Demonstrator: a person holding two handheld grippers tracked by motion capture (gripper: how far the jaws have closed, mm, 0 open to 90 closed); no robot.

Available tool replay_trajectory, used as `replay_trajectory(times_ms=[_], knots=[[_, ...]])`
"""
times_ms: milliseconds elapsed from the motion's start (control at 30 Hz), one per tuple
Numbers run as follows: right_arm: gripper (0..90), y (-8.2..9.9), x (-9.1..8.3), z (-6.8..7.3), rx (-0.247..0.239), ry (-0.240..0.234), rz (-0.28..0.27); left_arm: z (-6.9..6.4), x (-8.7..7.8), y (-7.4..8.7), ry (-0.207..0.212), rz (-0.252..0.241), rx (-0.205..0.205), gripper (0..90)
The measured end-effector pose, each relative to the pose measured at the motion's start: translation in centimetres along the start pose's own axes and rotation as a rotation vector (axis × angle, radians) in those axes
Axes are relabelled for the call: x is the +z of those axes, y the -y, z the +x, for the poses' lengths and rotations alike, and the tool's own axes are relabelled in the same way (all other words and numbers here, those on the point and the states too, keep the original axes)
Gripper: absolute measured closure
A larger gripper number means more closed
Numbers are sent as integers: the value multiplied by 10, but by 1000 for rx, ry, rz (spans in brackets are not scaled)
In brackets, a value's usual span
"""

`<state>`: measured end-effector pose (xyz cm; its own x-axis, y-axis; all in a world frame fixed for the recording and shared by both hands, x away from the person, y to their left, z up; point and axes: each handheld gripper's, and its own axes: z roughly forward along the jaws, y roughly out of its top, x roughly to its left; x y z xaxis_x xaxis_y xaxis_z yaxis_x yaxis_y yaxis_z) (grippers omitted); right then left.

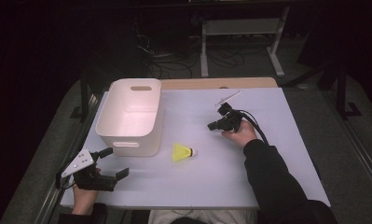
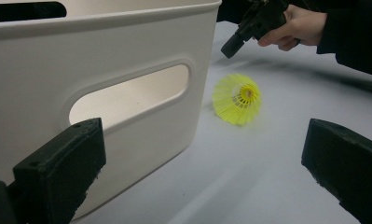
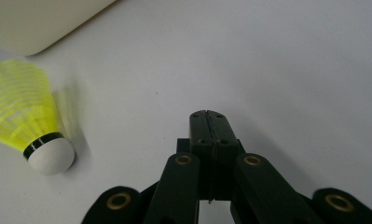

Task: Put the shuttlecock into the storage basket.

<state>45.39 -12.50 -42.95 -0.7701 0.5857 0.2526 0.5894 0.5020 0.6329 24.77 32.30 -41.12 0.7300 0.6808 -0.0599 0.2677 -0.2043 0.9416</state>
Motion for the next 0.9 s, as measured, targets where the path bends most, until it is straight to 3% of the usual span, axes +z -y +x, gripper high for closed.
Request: replay_trajectory(times_ms=[433, 900], knots=[[885, 7, -19, 0, -1, 11, -19, 0, 0, 0, 0, 2, 2, 0], [885, 12, -23, 0, -1, 6, -32, 0, 1, 0, 0, 3, 2, 0]])
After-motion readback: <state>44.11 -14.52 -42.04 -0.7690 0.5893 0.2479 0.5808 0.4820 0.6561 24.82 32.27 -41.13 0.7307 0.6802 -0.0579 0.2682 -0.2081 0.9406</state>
